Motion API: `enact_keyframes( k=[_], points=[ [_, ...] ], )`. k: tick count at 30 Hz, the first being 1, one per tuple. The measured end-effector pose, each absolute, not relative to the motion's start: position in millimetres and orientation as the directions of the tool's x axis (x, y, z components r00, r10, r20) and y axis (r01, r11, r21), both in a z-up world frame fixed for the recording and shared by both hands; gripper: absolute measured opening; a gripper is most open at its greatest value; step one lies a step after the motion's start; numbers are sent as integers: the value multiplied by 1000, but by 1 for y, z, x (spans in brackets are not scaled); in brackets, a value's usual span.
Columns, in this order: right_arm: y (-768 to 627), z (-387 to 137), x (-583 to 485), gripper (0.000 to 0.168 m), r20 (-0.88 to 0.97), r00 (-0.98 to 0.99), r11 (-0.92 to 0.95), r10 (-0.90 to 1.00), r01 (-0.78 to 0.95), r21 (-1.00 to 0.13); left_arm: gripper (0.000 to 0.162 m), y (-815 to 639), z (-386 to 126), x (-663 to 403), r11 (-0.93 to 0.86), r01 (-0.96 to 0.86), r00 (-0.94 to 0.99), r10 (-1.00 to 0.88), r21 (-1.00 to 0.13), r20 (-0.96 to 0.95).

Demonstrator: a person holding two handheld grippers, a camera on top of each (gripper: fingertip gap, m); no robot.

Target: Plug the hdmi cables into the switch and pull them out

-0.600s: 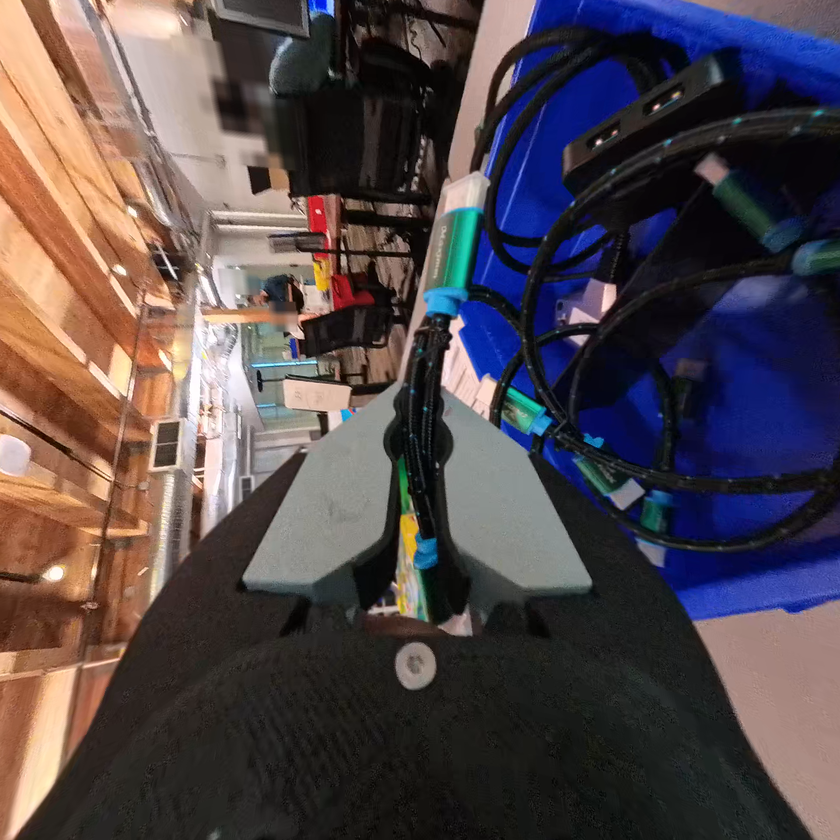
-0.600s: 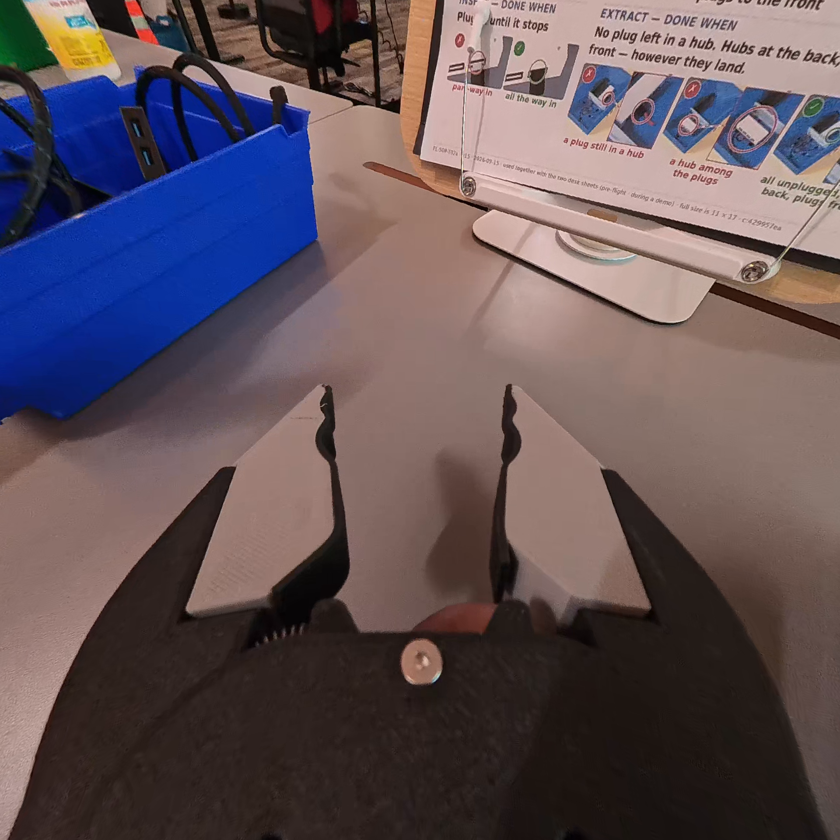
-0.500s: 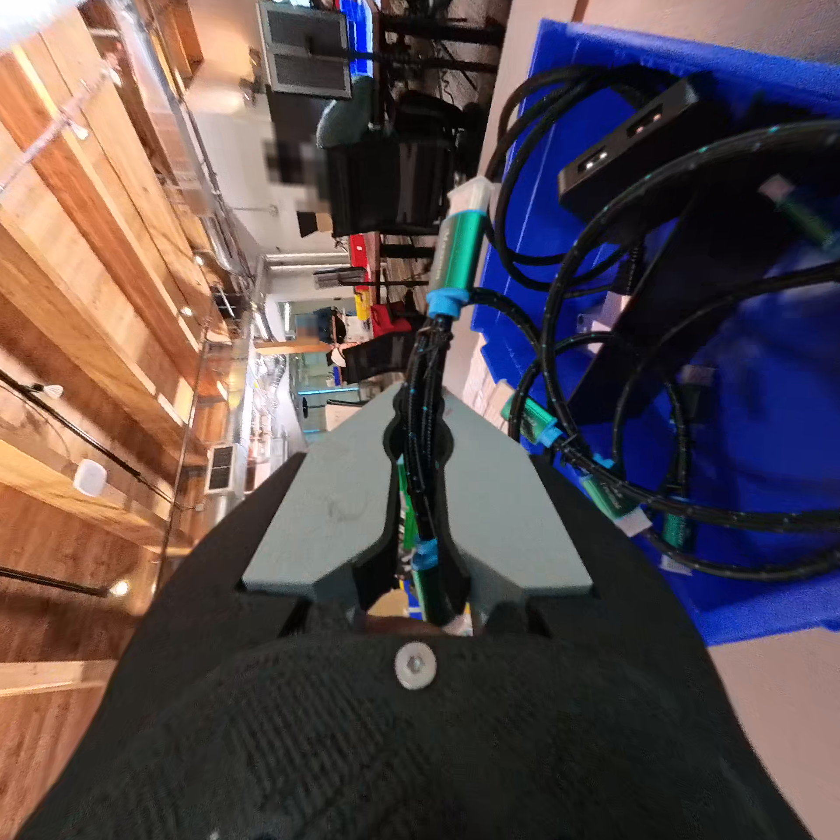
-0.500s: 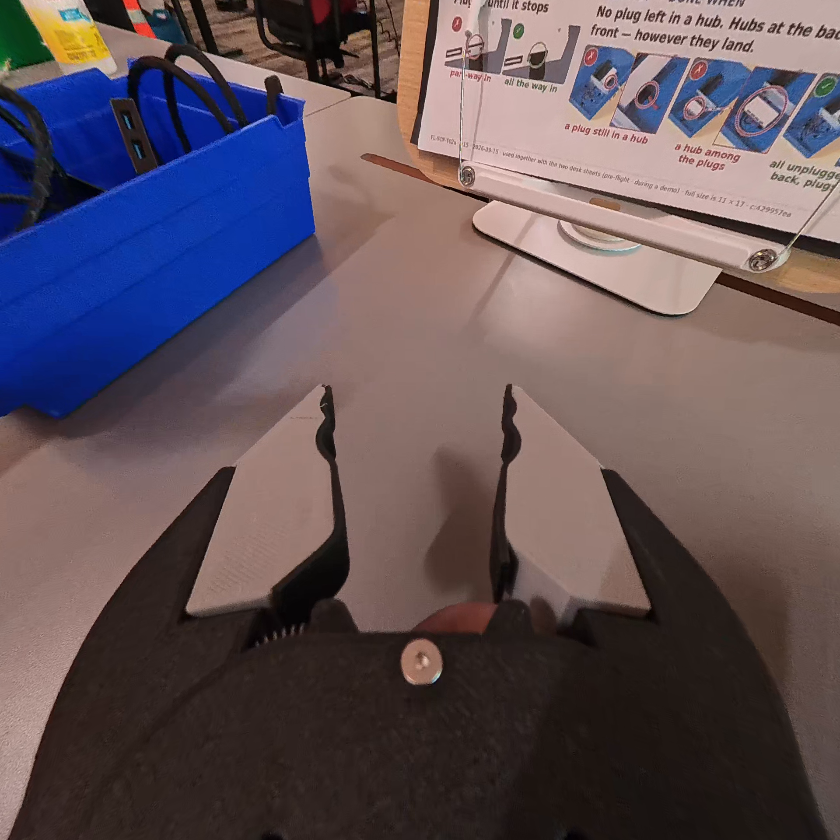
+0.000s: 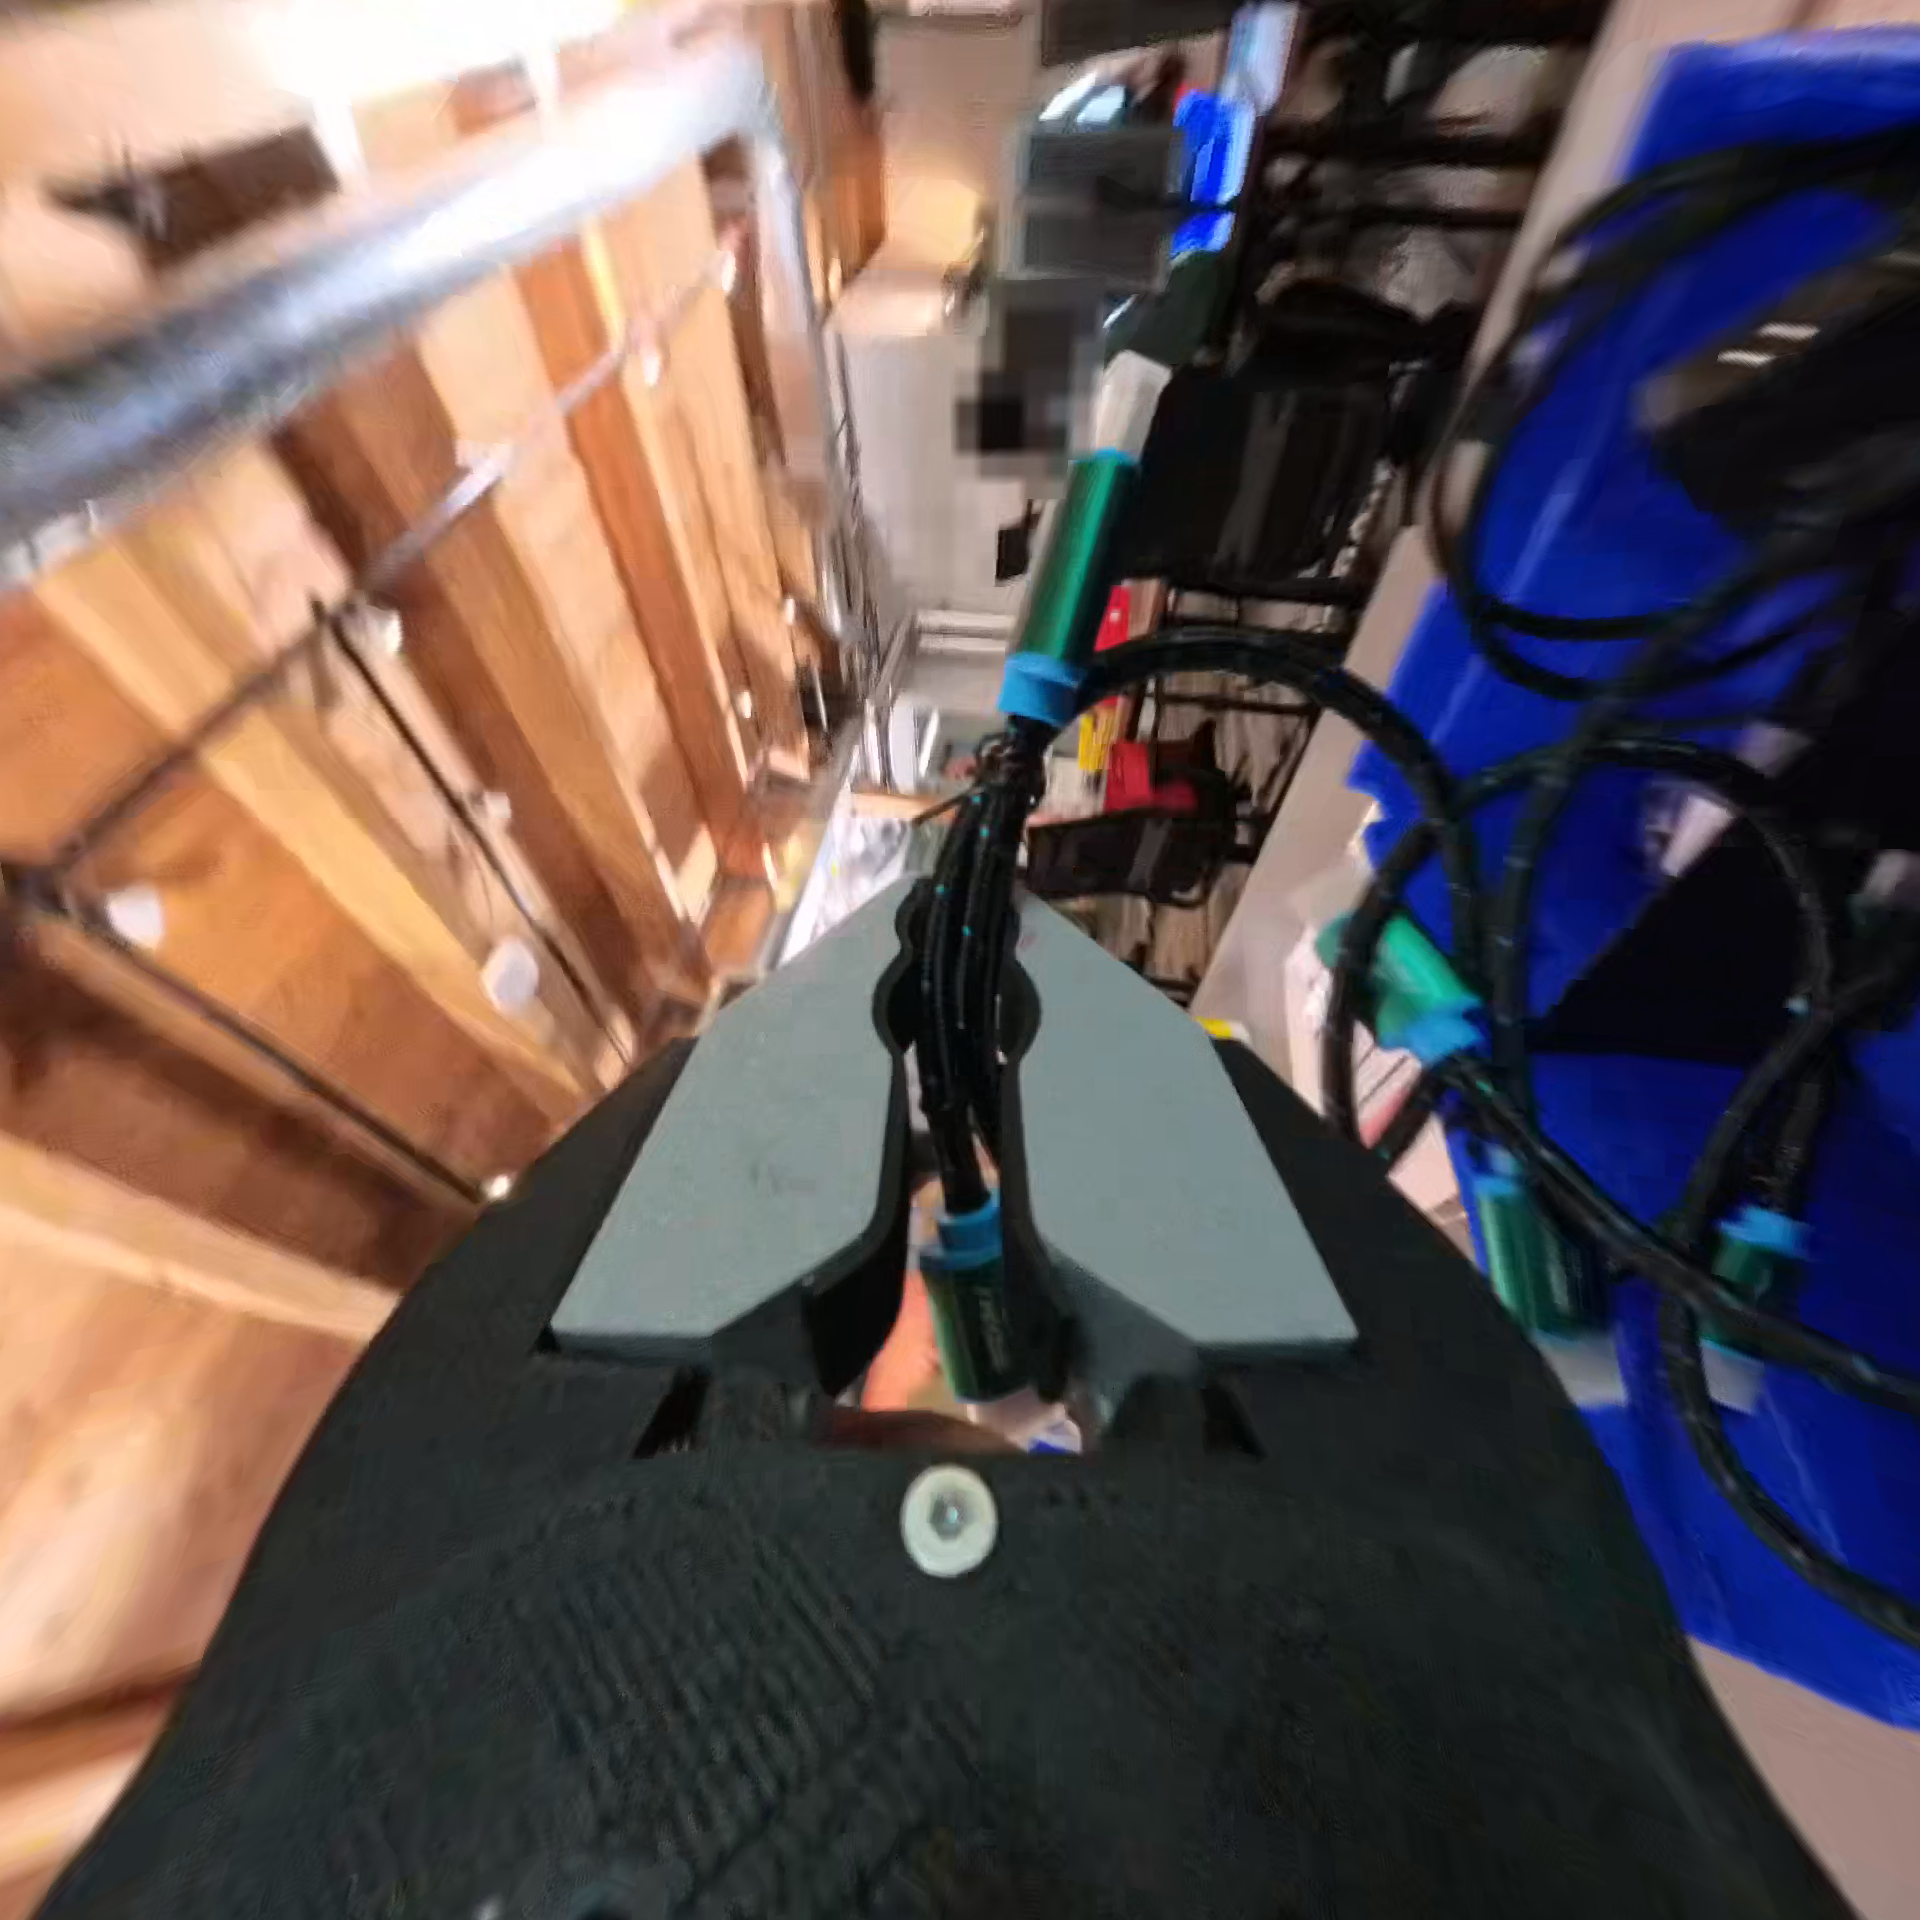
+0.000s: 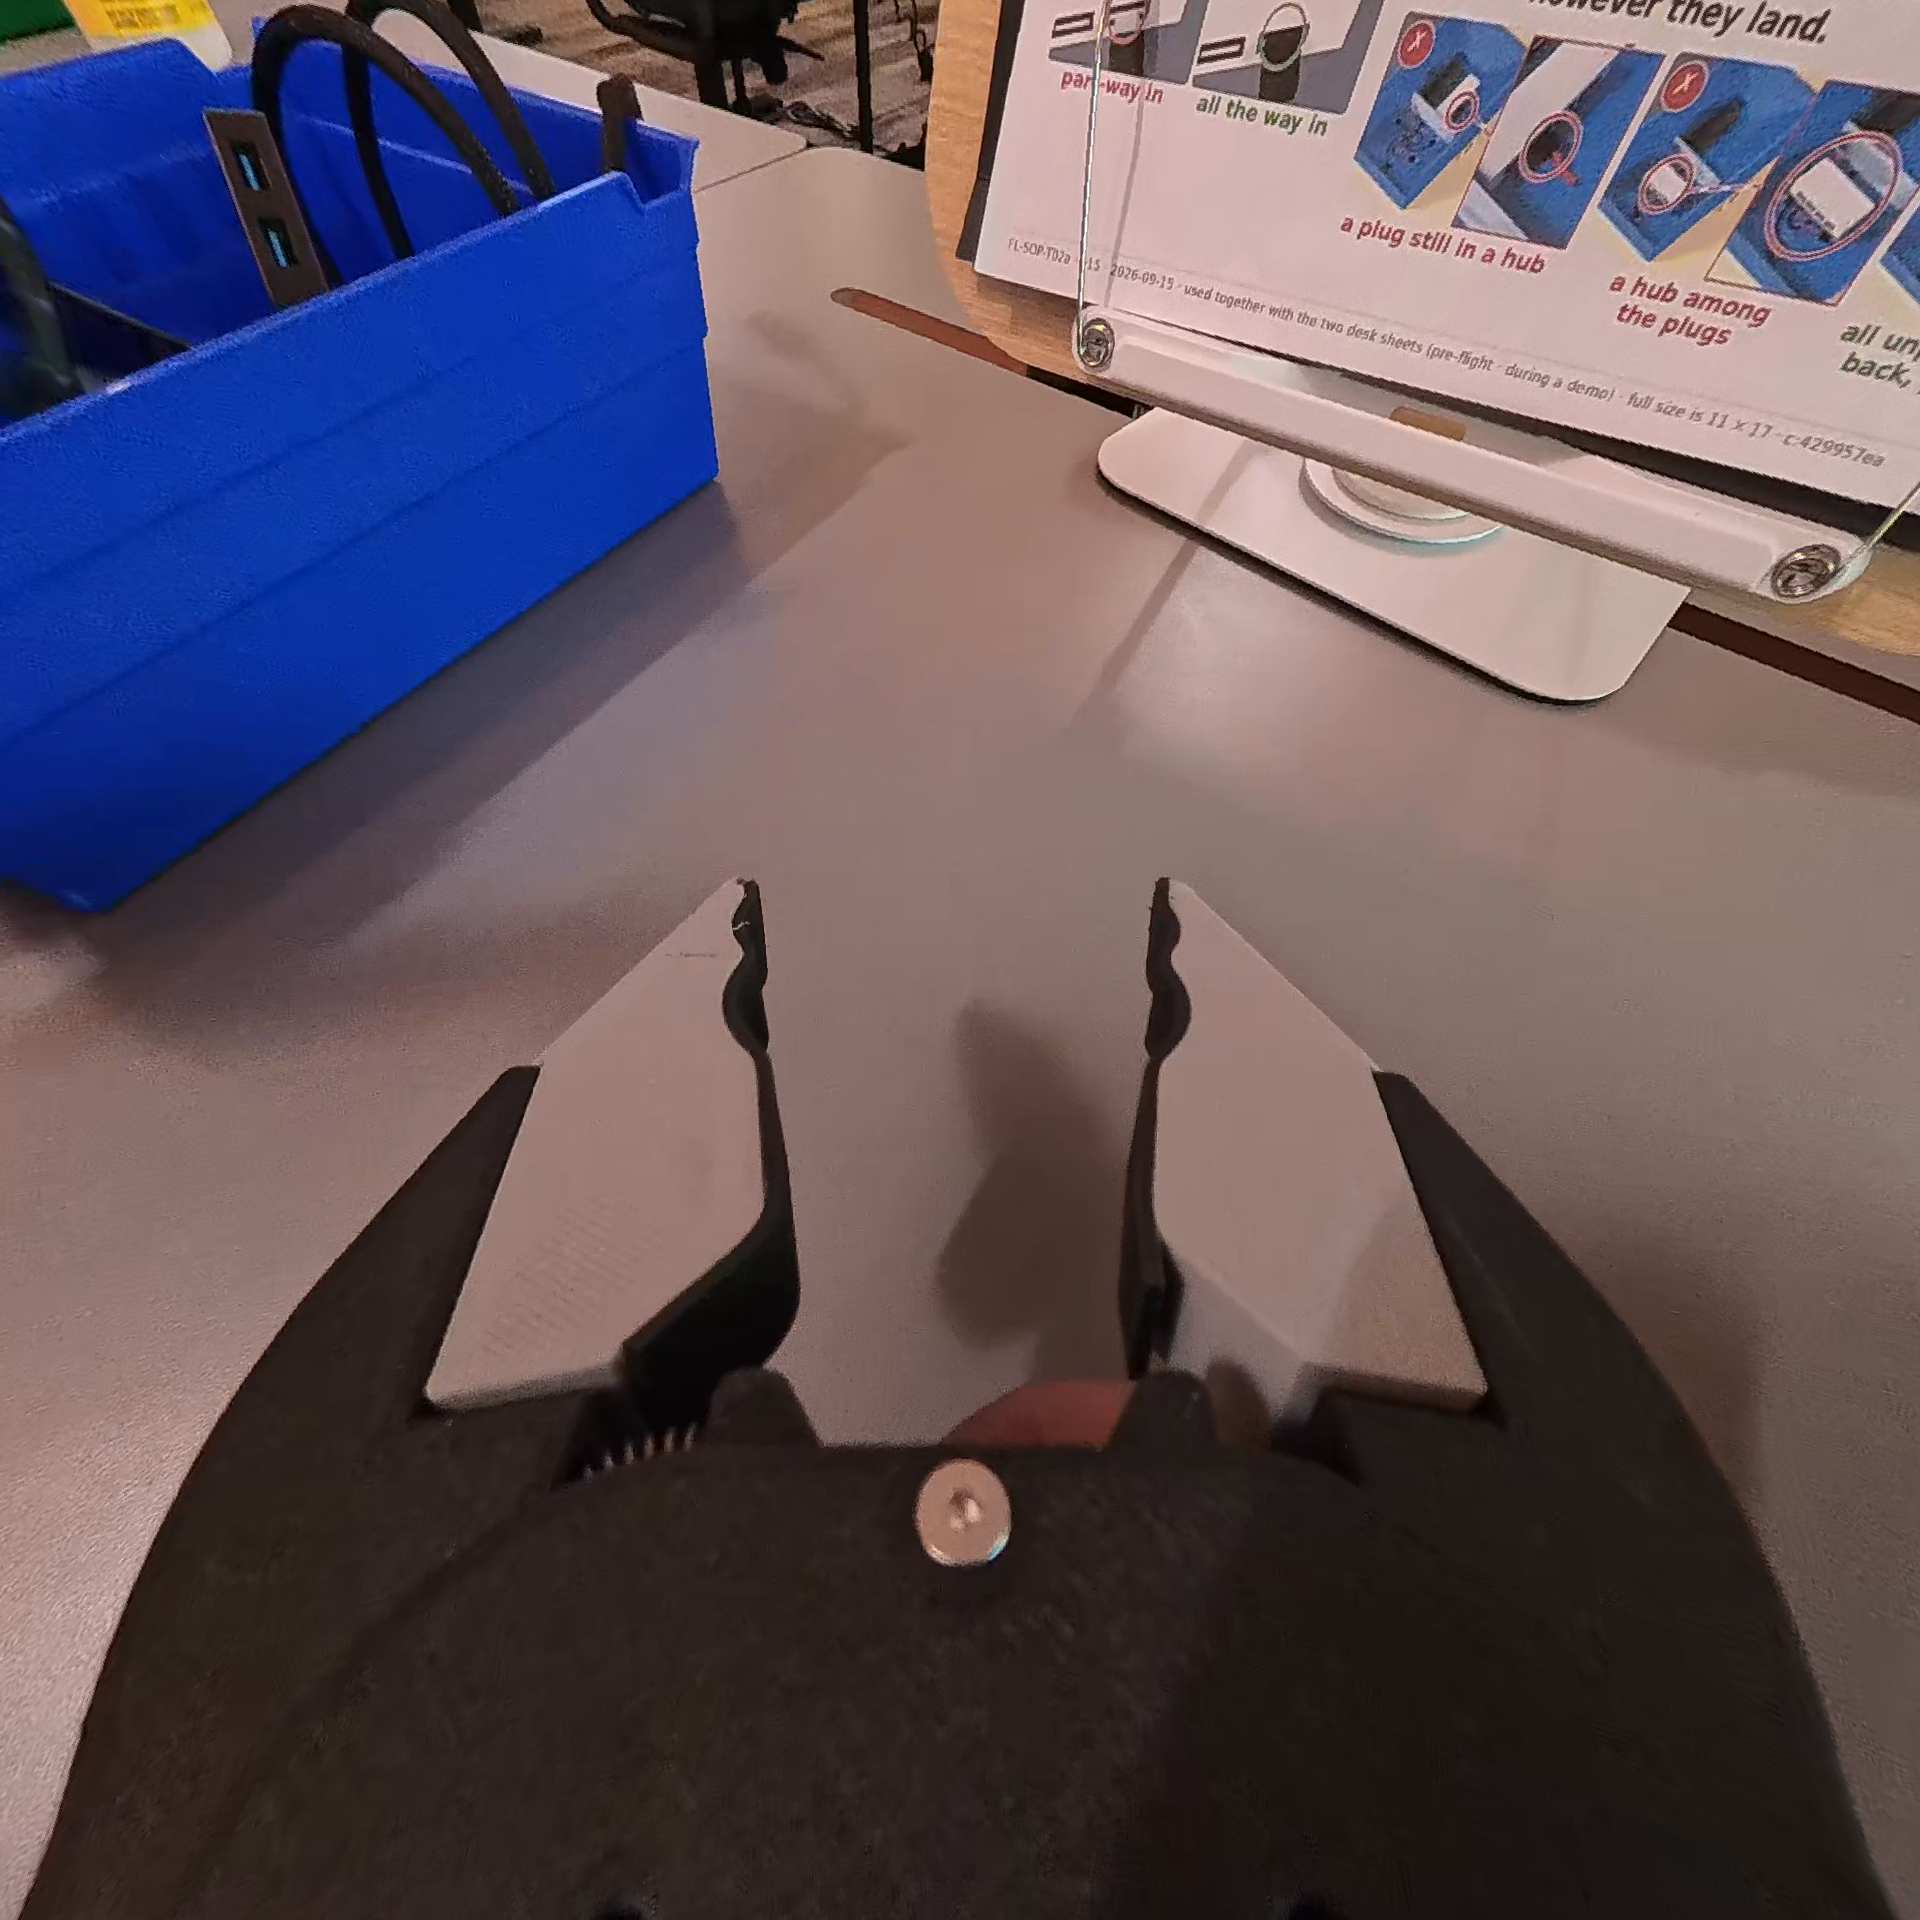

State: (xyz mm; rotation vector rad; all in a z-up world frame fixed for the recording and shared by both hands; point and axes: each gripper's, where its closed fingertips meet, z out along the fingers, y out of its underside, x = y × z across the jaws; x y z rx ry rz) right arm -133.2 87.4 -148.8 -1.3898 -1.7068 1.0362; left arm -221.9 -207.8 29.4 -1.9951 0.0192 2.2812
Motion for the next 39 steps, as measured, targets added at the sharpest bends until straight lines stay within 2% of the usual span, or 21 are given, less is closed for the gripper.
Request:
enact_keyframes(
  k=[2,3,4,5,7,8,10,11,12,13,14,15,17,18,22,26,30,33,39],
  points=[
    [87,-150,-133,72,31,-187,110,982,431,-896,7,-223,79,-213,-866,-62,-40,499,-497,-866],
    [86,-152,-134,72,33,-188,113,982,435,-893,8,-220,91,-209,-768,-55,80,634,-638,-769],
    [86,-154,-134,72,35,-190,117,981,441,-890,7,-213,95,-207,-761,-50,165,632,-647,-757],
    [85,-155,-134,72,36,-192,120,981,445,-887,7,-212,92,-208,-837,-31,180,533,-547,-827],
    [85,-155,-134,72,39,-192,123,981,446,-887,7,-230,93,-217,-970,71,36,235,-232,-971],
    [85,-154,-134,72,39,-192,121,981,442,-889,7,-235,100,-219,-971,86,-15,224,-224,-974],
    [86,-152,-133,72,38,-189,119,981,434,-893,7,-234,93,-220,-873,91,130,488,-479,-863],
    [88,-151,-133,71,40,-185,118,982,430,-895,7,-231,83,-219,-864,102,204,504,-494,-839],
    [89,-151,-133,71,40,-180,115,983,431,-895,7,-240,86,-222,-925,120,134,376,-362,-917],
    [90,-152,-133,71,35,-178,110,983,435,-894,6,-251,99,-224,-971,156,-2,186,-184,-983],
    [91,-154,-134,71,24,-180,103,983,441,-891,7,-254,107,-226,-980,167,-76,99,-111,-992],
    [90,-156,-134,72,10,-184,93,983,449,-888,6,-254,107,-227,-973,155,-55,166,-173,-985],
    [84,-157,-133,73,-18,-205,80,979,459,-885,7,-253,101,-229,-907,136,31,406,-398,-913],
    [79,-156,-132,73,-23,-220,81,975,453,-888,7,-251,99,-229,-886,120,39,455,-448,-889],
    [53,-155,-126,74,14,-306,148,952,418,-896,7,-240,61,-234,-890,106,42,449,-443,-893],
    [38,-169,-124,75,55,-355,218,933,438,-872,8,-224,11,-237,-831,92,108,556,-548,-824],
    [36,-172,-124,74,41,-369,217,929,453,-865,7,-217,-22,-238,-845,87,145,535,-528,-833],
    [34,-171,-124,73,13,-375,195,927,454,-870,7,-216,-28,-238,-861,79,158,508,-502,-847],
    [40,-174,-127,73,16,-357,193,934,467,-863,8,-204,-30,-238,-839,73,254,539,-540,-803]
  ],
)
